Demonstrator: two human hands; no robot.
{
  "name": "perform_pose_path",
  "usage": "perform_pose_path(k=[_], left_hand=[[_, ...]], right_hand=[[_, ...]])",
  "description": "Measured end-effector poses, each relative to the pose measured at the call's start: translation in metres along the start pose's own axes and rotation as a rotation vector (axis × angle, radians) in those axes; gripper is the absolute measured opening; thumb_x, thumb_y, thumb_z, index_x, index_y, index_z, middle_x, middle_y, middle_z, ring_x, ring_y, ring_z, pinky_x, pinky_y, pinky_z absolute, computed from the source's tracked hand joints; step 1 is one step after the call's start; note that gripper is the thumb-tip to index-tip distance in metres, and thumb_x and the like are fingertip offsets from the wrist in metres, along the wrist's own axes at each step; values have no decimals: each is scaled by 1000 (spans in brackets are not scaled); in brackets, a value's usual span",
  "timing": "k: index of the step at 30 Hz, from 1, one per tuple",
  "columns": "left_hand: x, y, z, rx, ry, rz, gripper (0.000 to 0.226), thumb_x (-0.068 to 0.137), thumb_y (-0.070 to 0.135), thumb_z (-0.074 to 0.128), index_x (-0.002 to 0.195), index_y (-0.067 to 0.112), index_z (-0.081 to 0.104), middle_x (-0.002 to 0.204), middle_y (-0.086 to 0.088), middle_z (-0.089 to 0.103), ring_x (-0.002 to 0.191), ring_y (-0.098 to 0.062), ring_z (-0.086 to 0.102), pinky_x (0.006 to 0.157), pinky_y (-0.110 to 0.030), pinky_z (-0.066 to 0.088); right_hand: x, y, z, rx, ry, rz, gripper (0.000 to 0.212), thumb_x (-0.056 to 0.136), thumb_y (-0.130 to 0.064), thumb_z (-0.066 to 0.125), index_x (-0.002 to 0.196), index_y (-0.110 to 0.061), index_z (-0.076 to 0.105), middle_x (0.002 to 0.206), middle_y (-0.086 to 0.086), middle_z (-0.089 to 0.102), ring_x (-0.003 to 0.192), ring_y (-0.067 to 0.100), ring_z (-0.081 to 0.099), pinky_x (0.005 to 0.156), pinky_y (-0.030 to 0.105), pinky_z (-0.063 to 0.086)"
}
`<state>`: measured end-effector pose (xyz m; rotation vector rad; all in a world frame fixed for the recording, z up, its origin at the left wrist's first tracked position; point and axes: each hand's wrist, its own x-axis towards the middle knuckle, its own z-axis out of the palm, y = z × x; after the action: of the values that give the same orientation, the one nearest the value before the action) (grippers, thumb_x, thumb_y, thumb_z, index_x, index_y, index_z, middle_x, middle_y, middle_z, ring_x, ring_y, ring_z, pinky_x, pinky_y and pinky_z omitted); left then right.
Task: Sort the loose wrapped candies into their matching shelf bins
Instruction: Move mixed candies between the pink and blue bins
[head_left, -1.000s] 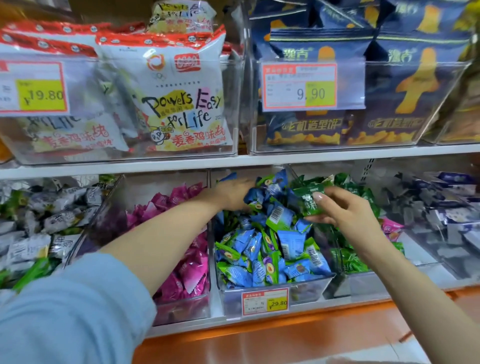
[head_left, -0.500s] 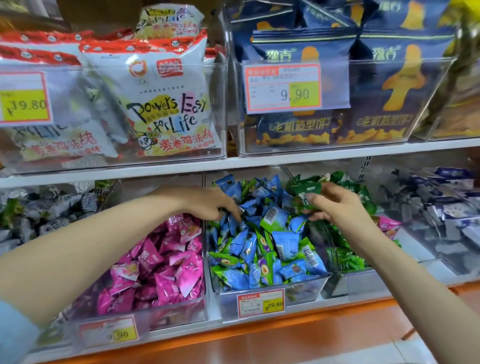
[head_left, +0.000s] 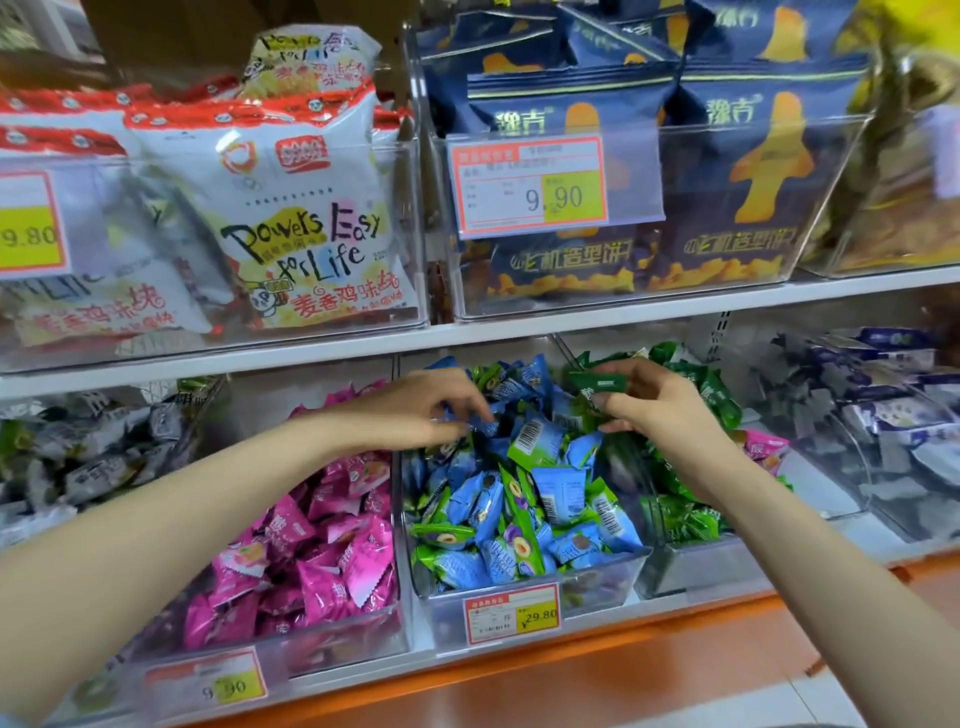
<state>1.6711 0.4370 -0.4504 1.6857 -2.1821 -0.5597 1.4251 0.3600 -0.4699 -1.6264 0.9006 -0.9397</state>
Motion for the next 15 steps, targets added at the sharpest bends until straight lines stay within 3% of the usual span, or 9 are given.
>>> perform_pose_path(k=[1, 3, 7, 9, 13, 15], left_hand=[[9, 2, 2, 15, 29, 18, 27, 88, 25, 62, 106, 45, 54, 119, 10, 50, 108, -3, 49, 95, -26, 39], [30, 6, 9, 84, 12, 29, 47, 84, 43, 65, 126, 40, 45, 137, 9, 38, 125, -6, 35, 104, -28, 29], [72, 5, 29, 264, -138, 36, 79, 78, 52, 66, 144, 33, 27, 155, 5, 17, 141, -13, 15, 115, -37, 13], [85, -4, 34, 279, -170, 6, 85, 75, 59, 65, 145, 39, 21, 155, 4, 18, 142, -18, 16, 115, -42, 16], [92, -11, 31, 312, -246, -33, 92, 73, 63, 65, 144, 48, 9, 156, 5, 13, 142, -19, 17, 113, -38, 22], [91, -9, 26, 297, -281, -78, 90, 73, 63, 65, 144, 47, 12, 152, 5, 17, 139, -20, 21, 109, -36, 26]], right_hand=[[1, 1, 0, 12, 8, 10, 22, 86, -3, 62, 105, -13, 58, 111, 23, 62, 83, 16, 63, 64, 17, 55], [3, 2, 1, 35, 27, 30, 24, 86, -5, 63, 109, -7, 56, 108, 16, 63, 82, 17, 63, 64, 18, 56], [2, -1, 3, 82, 98, 29, 25, 87, -7, 62, 108, -8, 49, 89, -1, 59, 81, 23, 63, 65, 23, 54], [3, -1, 4, 111, 128, 29, 26, 88, -5, 61, 104, -15, 43, 83, -9, 53, 82, 24, 62, 66, 25, 54], [4, 0, 5, 116, 119, 48, 32, 87, -7, 62, 109, -15, 40, 88, -5, 55, 80, 25, 63, 63, 21, 55], [4, 1, 5, 119, 122, 50, 31, 87, -7, 62, 108, -14, 41, 89, -6, 55, 79, 25, 63, 63, 21, 54]])
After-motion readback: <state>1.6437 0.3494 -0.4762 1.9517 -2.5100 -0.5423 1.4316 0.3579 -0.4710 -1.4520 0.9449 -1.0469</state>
